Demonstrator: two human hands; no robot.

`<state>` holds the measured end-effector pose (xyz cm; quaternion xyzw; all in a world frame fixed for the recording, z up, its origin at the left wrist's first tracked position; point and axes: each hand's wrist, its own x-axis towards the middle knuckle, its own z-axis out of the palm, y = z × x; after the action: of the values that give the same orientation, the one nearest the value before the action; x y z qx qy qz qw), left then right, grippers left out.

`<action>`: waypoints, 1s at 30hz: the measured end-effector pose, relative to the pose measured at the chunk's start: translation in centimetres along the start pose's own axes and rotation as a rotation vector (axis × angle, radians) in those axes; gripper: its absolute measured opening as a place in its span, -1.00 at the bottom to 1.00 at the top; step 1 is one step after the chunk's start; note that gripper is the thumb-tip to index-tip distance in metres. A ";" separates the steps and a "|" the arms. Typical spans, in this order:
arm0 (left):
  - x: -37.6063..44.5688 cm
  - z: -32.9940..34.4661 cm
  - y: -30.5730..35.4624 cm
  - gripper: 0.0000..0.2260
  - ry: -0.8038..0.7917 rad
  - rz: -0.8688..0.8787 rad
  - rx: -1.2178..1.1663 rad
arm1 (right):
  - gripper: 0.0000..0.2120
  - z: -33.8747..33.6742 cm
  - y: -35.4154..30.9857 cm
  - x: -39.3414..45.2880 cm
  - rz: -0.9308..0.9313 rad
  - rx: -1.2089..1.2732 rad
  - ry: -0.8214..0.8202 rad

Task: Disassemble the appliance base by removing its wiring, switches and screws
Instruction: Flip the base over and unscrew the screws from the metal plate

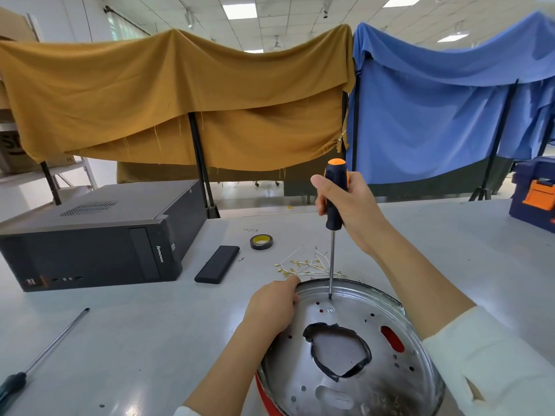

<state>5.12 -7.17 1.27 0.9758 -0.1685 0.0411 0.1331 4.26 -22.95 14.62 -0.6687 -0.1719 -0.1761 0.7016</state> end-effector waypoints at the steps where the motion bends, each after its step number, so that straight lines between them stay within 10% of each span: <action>1: 0.0 0.0 0.0 -0.69 0.001 0.000 0.001 | -0.58 0.3 0.4 -0.2 -0.017 -0.037 0.094; 4: 0.0 -0.1 0.0 -0.71 0.002 0.005 0.003 | -0.66 1.2 1.3 -0.7 -0.088 0.001 0.273; 12: -0.1 -0.2 0.1 -0.79 0.004 0.015 0.031 | -0.61 1.2 0.7 -0.6 -0.079 0.159 -0.018; 23: 0.0 0.0 0.0 -0.75 0.007 0.011 0.020 | -0.81 1.5 1.5 -1.1 -0.225 0.066 0.211; 30: 0.0 0.0 -0.1 -0.79 0.014 0.024 0.034 | -0.77 1.7 1.1 -0.9 -0.153 0.110 0.063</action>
<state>5.11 -7.11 1.22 0.9755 -0.1786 0.0523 0.1172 3.98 -21.23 13.32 -0.6084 -0.2096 -0.2403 0.7267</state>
